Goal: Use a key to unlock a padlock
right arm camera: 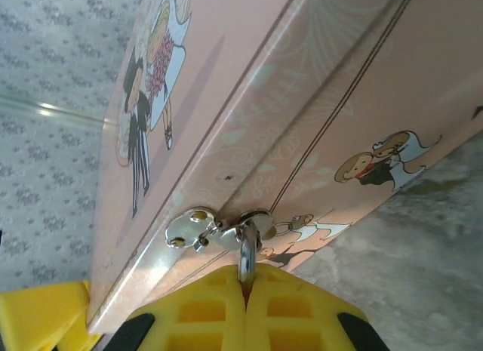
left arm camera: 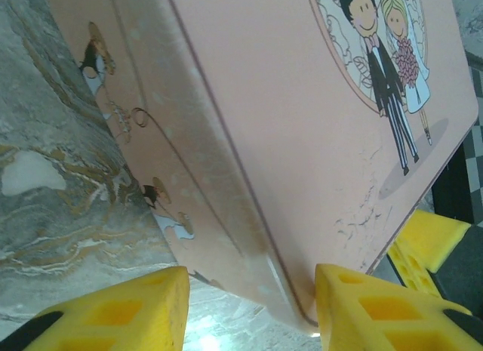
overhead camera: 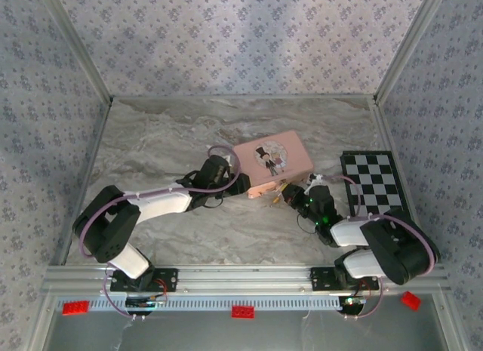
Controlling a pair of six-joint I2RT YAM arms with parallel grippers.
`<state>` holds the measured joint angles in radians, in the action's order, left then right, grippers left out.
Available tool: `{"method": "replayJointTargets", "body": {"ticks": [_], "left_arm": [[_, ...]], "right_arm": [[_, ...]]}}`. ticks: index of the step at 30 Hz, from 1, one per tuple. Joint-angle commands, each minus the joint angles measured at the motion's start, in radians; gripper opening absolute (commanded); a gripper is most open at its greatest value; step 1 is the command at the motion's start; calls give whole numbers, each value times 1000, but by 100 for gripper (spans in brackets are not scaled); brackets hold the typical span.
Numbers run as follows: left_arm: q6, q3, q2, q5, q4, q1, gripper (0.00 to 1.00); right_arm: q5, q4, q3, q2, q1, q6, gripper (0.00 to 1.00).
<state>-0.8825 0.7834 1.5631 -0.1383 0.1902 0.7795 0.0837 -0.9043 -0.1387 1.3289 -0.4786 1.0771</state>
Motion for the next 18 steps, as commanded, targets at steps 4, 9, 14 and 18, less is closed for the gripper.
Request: {"method": "replayJointTargets", "body": {"ticks": [4,9,14,18], "left_arm": [[-57,-3,13,62,30,22,47],[-52,24,22,70,22,31,49],[-35,67,34,87,-24,32,53],[-21,103,45,103,-44,33,56]], "right_arm": [[-160,17,-3,-102,8,44,0],[-142,99,-24,-80,19,60,0],[-114,78,0,-46,59,60,0],[-44,54,-6,-22,107,62,0]]}}
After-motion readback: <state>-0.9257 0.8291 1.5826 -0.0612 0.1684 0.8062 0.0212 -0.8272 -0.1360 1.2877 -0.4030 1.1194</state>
